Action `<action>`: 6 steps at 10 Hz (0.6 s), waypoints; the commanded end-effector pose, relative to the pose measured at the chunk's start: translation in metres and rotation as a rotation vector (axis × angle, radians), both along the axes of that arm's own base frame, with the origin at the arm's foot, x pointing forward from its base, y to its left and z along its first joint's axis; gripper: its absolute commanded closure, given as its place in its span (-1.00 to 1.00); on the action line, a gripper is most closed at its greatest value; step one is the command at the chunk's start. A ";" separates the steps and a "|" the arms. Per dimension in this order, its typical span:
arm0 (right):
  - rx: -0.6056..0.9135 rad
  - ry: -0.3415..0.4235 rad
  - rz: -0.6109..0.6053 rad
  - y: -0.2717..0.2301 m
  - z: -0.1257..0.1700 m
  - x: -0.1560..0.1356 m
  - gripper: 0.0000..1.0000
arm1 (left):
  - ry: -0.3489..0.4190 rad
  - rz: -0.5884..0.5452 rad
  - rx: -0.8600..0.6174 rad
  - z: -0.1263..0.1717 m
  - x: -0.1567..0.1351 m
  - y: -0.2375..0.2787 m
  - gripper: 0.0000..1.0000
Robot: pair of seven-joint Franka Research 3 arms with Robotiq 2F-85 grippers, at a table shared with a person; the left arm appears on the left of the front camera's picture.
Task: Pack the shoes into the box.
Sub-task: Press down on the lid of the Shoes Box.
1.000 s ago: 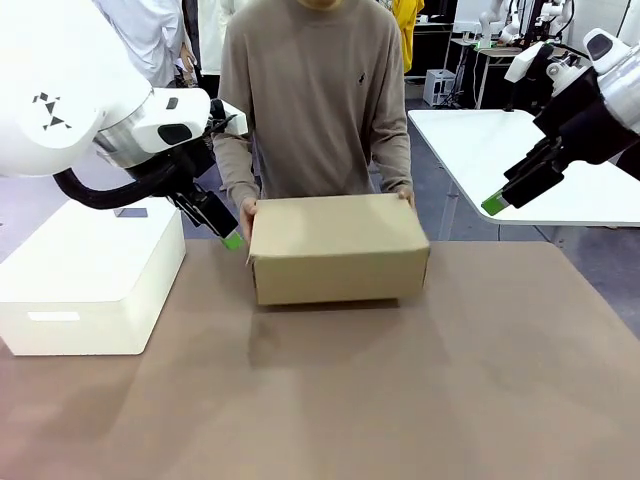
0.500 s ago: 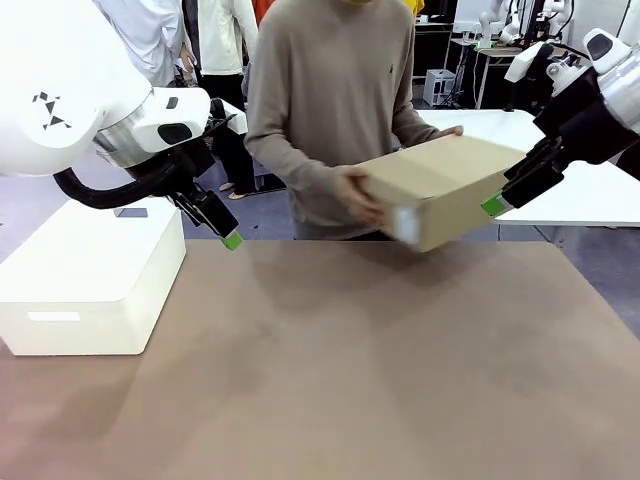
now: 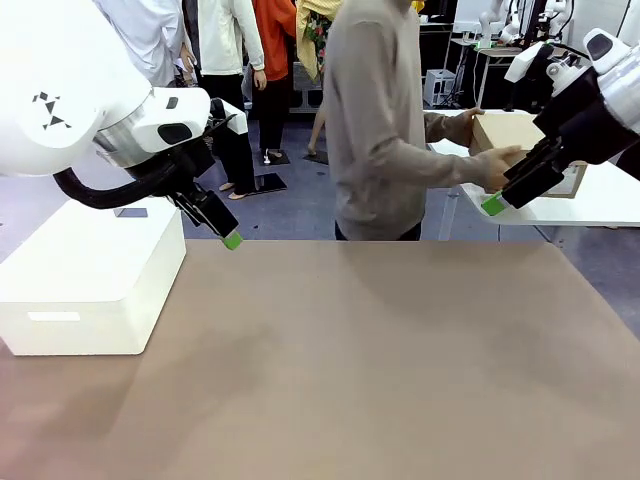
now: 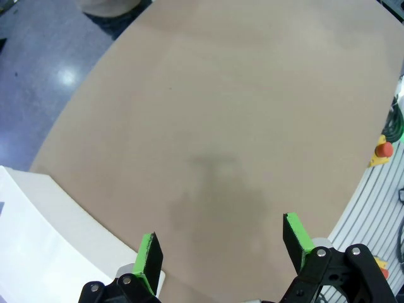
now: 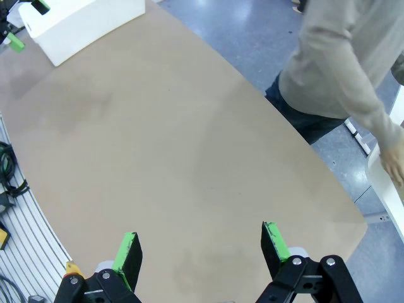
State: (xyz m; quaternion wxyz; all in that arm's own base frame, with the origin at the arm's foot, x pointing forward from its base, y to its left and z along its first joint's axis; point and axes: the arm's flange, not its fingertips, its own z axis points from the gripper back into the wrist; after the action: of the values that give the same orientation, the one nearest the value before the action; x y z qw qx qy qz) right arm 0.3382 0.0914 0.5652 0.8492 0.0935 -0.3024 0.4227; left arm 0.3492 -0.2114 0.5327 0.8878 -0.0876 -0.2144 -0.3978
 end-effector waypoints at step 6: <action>-0.008 0.000 -0.023 0.002 0.002 0.002 -1.00 | 0.001 0.004 0.000 0.001 0.002 0.000 -1.00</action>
State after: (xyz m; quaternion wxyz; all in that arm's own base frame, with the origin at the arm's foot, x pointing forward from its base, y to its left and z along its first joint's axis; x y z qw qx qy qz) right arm 0.3382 0.0914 0.5652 0.8492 0.0935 -0.3024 0.4227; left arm 0.3492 -0.2114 0.5327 0.8878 -0.0876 -0.2144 -0.3978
